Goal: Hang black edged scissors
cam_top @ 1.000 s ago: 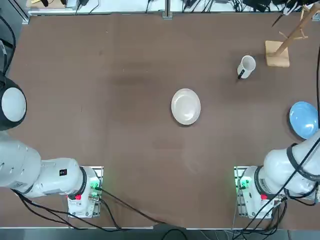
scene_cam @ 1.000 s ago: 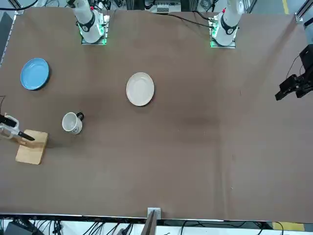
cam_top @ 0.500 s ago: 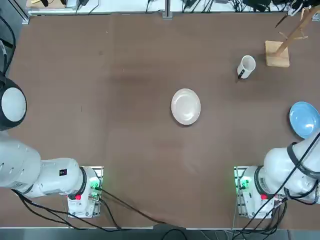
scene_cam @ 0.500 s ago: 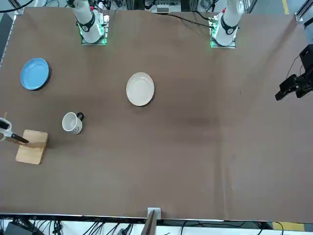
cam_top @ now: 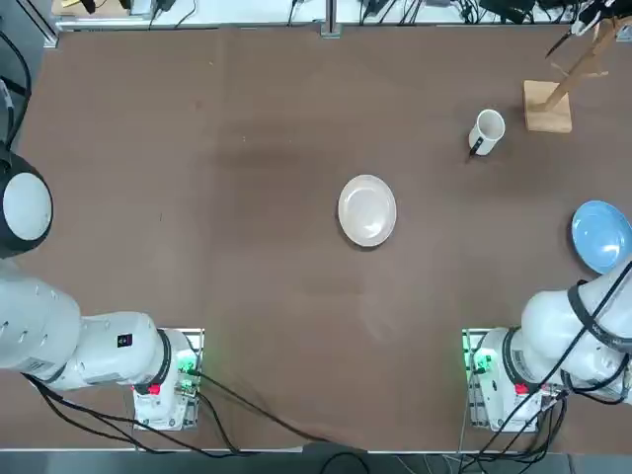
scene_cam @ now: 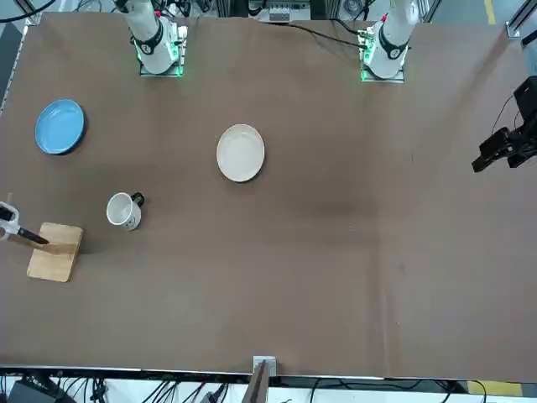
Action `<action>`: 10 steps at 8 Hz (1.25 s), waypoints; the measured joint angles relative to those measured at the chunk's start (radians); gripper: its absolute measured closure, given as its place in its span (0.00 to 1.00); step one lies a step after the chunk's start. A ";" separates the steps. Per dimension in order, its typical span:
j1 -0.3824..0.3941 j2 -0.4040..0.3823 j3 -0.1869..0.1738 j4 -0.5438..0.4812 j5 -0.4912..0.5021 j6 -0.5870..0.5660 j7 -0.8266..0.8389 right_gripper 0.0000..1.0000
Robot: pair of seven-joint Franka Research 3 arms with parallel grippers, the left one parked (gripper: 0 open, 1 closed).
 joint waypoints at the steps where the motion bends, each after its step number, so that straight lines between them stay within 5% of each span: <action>1: -0.007 0.006 0.000 0.000 0.004 -0.001 -0.003 0.88; 10: -0.074 0.046 0.001 0.002 0.019 -0.008 -0.097 0.88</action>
